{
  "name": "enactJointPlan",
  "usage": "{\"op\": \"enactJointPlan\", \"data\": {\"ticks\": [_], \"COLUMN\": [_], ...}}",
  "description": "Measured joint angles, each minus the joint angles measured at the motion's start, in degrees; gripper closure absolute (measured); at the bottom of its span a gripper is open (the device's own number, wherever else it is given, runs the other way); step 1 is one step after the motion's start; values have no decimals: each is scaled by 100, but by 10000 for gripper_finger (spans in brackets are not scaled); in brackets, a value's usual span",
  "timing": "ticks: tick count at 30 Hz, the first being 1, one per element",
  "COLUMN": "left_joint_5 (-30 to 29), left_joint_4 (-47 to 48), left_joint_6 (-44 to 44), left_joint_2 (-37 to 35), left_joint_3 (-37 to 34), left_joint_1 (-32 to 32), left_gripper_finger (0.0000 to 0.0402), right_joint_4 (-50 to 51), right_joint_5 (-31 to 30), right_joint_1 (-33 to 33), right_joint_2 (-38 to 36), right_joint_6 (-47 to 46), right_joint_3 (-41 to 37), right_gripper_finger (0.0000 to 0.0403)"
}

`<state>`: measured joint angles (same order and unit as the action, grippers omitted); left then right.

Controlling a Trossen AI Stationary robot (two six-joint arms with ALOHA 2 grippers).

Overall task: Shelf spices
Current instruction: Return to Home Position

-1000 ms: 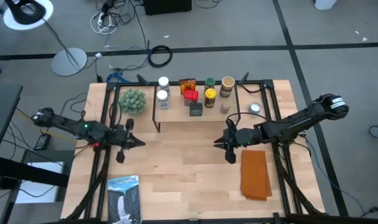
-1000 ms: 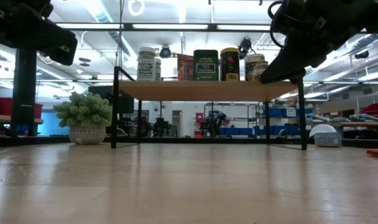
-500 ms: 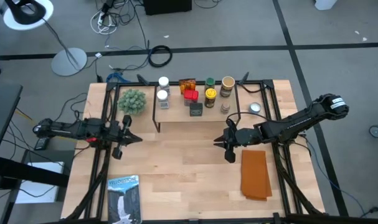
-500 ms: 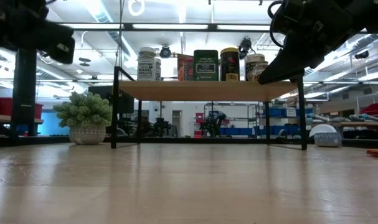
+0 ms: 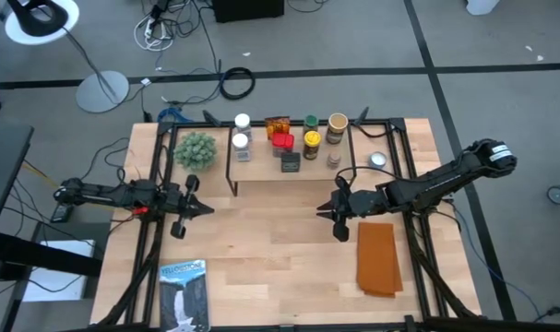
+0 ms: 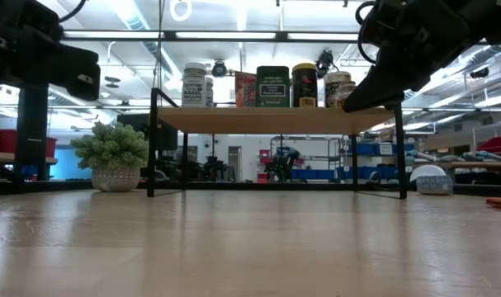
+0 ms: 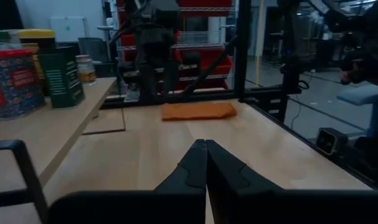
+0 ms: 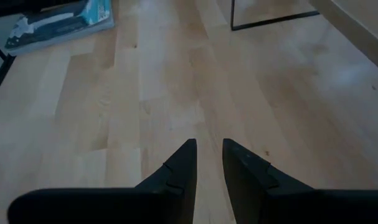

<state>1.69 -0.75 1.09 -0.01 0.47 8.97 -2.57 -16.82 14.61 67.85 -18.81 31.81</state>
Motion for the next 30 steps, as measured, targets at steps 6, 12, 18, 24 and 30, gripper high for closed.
{"op": "enactJointPlan", "data": {"ticks": [6,12,18,24,30], "left_joint_5": [-41,-41,-41,-41,-39], "left_joint_4": [6,-10,-19,-22,-24], "left_joint_6": [41,23,21,19,19], "left_joint_2": [0,3,2,4,2], "left_joint_3": [0,-2,-2,-2,-4], "left_joint_1": [0,0,0,0,0], "left_gripper_finger": [396,396,396,396,396], "right_joint_4": [3,413,140,-733,-1029], "right_joint_5": [0,-38,-114,-62,243], "right_joint_1": [0,0,96,274,63], "right_joint_2": [0,0,-76,-712,-1666], "right_joint_6": [39,-71,-173,-46,2], "right_joint_3": [0,2,-410,-1201,-2010], "right_gripper_finger": [325,325,325,325,325]}}
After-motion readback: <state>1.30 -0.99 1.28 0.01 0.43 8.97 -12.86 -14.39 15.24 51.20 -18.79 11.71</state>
